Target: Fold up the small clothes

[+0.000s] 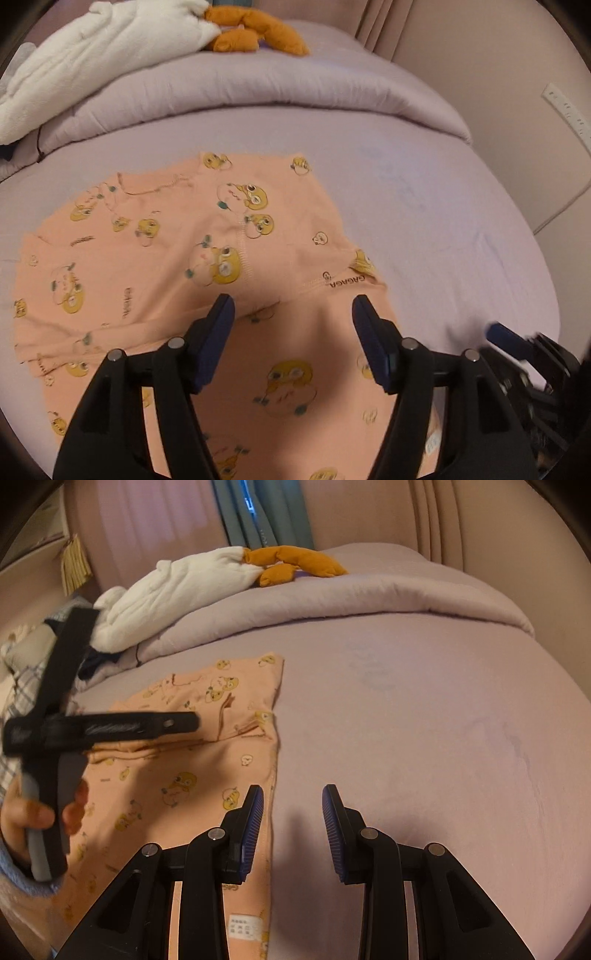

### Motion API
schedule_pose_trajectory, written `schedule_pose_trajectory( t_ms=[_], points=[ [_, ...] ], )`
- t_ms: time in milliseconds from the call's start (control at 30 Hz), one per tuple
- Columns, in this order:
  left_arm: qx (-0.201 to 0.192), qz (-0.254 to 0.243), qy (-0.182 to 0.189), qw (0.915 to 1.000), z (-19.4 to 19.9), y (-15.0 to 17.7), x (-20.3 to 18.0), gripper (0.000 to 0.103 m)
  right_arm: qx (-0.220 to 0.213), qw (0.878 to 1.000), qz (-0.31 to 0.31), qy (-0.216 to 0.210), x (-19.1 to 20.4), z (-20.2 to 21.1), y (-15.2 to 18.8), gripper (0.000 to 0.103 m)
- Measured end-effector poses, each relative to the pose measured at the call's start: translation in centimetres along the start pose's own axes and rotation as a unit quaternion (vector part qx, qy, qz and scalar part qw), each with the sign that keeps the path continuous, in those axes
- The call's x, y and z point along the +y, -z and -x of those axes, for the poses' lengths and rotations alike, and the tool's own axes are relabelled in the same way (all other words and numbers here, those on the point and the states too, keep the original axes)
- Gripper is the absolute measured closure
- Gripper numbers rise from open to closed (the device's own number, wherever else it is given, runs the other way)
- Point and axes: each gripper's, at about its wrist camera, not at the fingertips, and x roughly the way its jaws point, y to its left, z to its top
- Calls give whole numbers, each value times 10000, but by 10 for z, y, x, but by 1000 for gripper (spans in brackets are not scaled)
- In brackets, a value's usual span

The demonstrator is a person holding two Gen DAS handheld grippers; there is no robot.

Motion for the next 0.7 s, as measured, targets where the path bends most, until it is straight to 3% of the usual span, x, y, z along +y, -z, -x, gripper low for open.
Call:
schedule_pose_trajectory(
  t_ms=[133, 400, 600, 700],
  points=[
    [-330, 295, 23, 9990, 37, 23, 24, 21, 85, 9982, -179, -564, 12, -13, -5, 70],
    [-395, 1320, -497, 9892, 80, 89, 113, 21, 425, 9837, -711, -1594, 50, -72, -35, 70],
    [-318, 2112, -557, 9753, 102, 144, 154, 21, 606, 9859, -967, -1223, 53, -118, -55, 70],
    [-276, 2465, -448, 9677, 107, 163, 171, 21, 725, 9803, -1226, -1369, 46, -132, -59, 70]
  ],
)
